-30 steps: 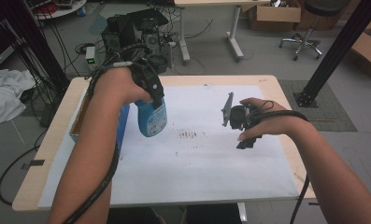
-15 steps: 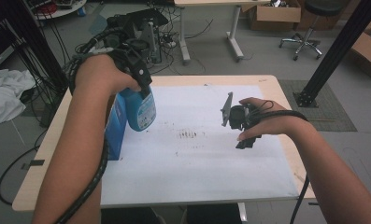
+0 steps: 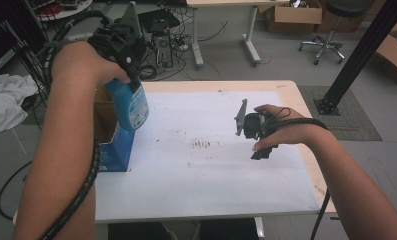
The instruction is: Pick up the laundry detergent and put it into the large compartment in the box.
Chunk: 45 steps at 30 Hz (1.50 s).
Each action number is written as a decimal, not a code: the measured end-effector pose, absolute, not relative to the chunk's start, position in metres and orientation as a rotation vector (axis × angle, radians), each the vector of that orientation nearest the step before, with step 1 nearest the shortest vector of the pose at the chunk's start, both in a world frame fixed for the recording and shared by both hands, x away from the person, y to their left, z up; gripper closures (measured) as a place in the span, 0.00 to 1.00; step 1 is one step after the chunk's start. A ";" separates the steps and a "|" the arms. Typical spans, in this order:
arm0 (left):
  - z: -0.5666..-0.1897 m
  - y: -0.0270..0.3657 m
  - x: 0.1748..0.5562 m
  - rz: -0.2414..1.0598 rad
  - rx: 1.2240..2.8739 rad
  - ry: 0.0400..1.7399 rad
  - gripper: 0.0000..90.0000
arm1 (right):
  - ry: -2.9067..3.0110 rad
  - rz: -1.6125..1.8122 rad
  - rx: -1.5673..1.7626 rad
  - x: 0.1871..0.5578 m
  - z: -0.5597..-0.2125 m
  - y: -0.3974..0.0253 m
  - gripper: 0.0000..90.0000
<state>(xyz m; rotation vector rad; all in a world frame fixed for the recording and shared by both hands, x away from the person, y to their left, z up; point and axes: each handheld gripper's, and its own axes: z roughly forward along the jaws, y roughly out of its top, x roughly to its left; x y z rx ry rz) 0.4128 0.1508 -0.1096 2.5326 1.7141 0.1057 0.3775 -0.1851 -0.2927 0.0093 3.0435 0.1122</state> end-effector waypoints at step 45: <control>-0.117 0.236 0.418 0.194 2.306 2.035 0.44 | 3.056 0.095 0.012 0.383 -0.294 -0.181 0.18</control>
